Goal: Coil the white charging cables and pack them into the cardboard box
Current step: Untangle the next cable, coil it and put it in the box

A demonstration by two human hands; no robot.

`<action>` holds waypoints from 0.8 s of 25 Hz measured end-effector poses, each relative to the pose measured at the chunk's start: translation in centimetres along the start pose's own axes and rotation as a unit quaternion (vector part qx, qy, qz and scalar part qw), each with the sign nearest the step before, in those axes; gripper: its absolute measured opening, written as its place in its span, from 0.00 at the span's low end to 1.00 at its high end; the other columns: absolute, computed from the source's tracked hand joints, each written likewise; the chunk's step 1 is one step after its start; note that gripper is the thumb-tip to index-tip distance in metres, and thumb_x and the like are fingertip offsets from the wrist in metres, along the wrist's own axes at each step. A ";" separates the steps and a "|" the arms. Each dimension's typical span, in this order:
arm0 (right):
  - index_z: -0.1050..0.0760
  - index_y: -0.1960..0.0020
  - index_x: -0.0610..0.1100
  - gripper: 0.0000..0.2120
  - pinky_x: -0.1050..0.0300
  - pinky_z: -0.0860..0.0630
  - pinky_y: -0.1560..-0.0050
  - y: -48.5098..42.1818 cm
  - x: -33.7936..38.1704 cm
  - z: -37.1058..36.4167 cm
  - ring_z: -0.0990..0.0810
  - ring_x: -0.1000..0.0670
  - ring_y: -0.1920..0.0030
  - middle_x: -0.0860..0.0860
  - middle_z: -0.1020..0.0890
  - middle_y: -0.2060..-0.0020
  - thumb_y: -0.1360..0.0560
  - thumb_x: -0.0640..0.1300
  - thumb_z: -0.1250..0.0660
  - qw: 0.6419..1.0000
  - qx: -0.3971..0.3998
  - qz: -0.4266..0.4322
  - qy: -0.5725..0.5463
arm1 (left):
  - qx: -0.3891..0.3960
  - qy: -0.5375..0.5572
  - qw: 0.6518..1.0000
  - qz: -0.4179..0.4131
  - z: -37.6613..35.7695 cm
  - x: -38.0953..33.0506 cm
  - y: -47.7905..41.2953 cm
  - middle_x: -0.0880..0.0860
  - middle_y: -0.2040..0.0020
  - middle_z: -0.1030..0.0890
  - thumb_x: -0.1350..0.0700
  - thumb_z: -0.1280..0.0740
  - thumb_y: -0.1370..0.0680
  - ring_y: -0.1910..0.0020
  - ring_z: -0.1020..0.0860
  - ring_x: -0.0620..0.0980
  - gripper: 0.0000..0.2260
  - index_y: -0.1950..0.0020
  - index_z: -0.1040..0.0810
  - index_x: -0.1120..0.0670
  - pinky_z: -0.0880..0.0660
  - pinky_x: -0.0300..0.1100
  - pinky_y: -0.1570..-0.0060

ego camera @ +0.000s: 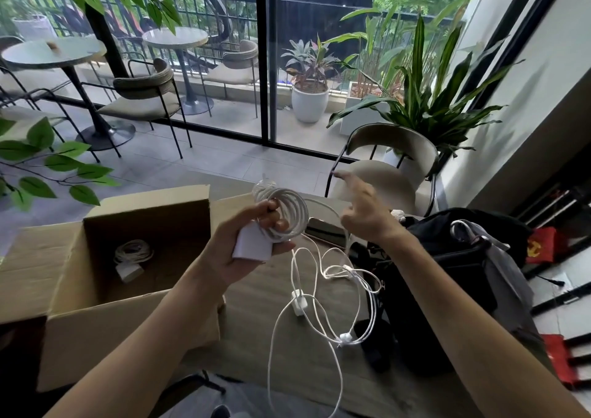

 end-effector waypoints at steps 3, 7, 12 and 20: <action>0.32 0.28 0.38 0.28 0.56 0.30 0.31 1.3 7.0 -2.6 0.25 0.49 0.33 0.45 0.23 0.34 0.26 0.28 0.33 0.955 0.130 0.194 -0.181 | 0.020 0.019 0.999 0.017 -0.8 0.4 -0.4 0.52 0.59 0.28 0.55 0.22 0.30 0.58 0.22 0.49 0.12 0.52 0.22 0.57 0.19 0.45 0.64; 0.27 0.41 0.30 0.10 0.55 0.19 0.52 2.1 8.4 -4.1 0.22 0.40 0.55 0.36 0.22 0.52 0.22 0.26 0.39 0.883 0.213 0.171 -0.382 | 0.132 0.107 0.984 0.047 -3.4 -0.1 -0.2 0.53 0.58 0.23 0.58 0.34 0.20 0.53 0.22 0.51 0.06 0.47 0.23 0.60 0.22 0.43 0.58; 0.25 0.34 0.45 0.19 0.46 0.26 0.39 0.2 5.1 -2.8 0.22 0.43 0.44 0.46 0.18 0.47 0.25 0.41 0.32 0.985 0.072 0.139 0.075 | 0.180 -0.139 0.959 0.169 -3.2 1.5 2.0 0.53 0.60 0.21 0.57 0.31 0.22 0.59 0.20 0.49 0.08 0.48 0.23 0.60 0.20 0.42 0.64; 0.25 0.55 0.51 0.10 0.59 0.25 0.69 1.4 4.1 -4.1 0.19 0.57 0.70 0.52 0.16 0.63 0.19 0.42 0.42 0.981 0.167 0.088 0.032 | 0.260 -0.200 0.931 0.162 -4.8 1.0 3.0 0.53 0.62 0.22 0.55 0.30 0.22 0.61 0.22 0.50 0.08 0.52 0.23 0.60 0.20 0.42 0.66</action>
Point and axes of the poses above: each hand's wrist, its own y-axis away from the middle knuckle, its own z-axis out of the back of the hand, x = y × z, the point moved 9 cm from there along -y, towards the middle knuckle
